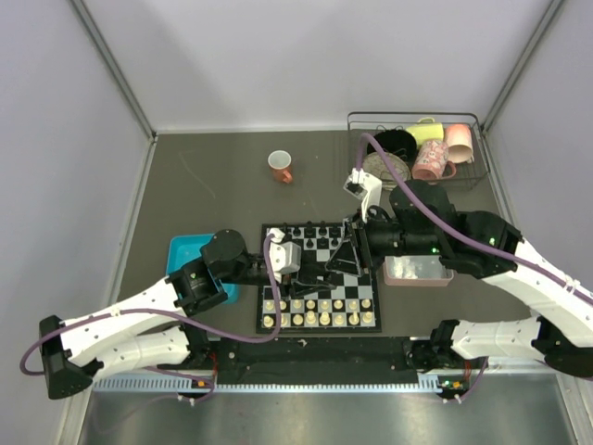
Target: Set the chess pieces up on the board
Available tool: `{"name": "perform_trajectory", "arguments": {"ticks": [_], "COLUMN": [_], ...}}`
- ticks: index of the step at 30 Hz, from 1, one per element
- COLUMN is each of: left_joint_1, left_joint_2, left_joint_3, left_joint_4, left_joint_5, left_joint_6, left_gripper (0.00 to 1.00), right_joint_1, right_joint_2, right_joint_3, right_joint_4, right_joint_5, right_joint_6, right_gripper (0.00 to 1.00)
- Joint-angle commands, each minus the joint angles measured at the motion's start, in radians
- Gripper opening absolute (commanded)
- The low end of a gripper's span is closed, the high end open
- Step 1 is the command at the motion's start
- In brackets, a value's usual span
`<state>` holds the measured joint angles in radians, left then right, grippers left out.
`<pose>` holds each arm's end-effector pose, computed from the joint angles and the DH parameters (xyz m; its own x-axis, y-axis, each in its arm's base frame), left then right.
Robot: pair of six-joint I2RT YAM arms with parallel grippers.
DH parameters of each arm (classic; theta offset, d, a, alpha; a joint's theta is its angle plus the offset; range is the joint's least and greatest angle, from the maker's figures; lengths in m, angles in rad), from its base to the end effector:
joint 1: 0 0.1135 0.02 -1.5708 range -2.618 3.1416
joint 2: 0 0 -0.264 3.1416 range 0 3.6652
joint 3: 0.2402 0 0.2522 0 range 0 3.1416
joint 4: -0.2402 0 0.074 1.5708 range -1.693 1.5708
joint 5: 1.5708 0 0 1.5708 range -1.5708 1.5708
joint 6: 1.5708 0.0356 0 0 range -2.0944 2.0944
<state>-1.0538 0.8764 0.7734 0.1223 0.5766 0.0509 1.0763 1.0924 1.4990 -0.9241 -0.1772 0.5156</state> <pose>0.0843 -0.1876 0.3529 0.0603 -0.0198 -0.9980 0.9964 -0.0586 0.0614 0.0868 0.1742 0.4459 -0.6673 -0.2150 -0.7131 -0.7013 0.5038 0.5044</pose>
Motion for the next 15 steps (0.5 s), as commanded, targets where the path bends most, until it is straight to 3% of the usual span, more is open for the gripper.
{"name": "perform_trajectory", "arguments": {"ticks": [1, 15], "left_joint_1": [-0.005, -0.005], "left_joint_2": [0.0, -0.027], "left_joint_3": [0.052, 0.046], "left_joint_4": [-0.013, -0.007], "left_joint_5": [0.043, 0.0], "left_joint_6": [0.035, 0.043], "left_gripper": [0.2, 0.2], "right_joint_1": [-0.018, -0.018], "right_joint_2": [-0.023, -0.023], "right_joint_3": [0.007, -0.019], "right_joint_4": [0.018, 0.01], "right_joint_5": [-0.018, -0.044], "right_joint_6": [-0.006, -0.008], "right_gripper": [0.31, 0.31]}}
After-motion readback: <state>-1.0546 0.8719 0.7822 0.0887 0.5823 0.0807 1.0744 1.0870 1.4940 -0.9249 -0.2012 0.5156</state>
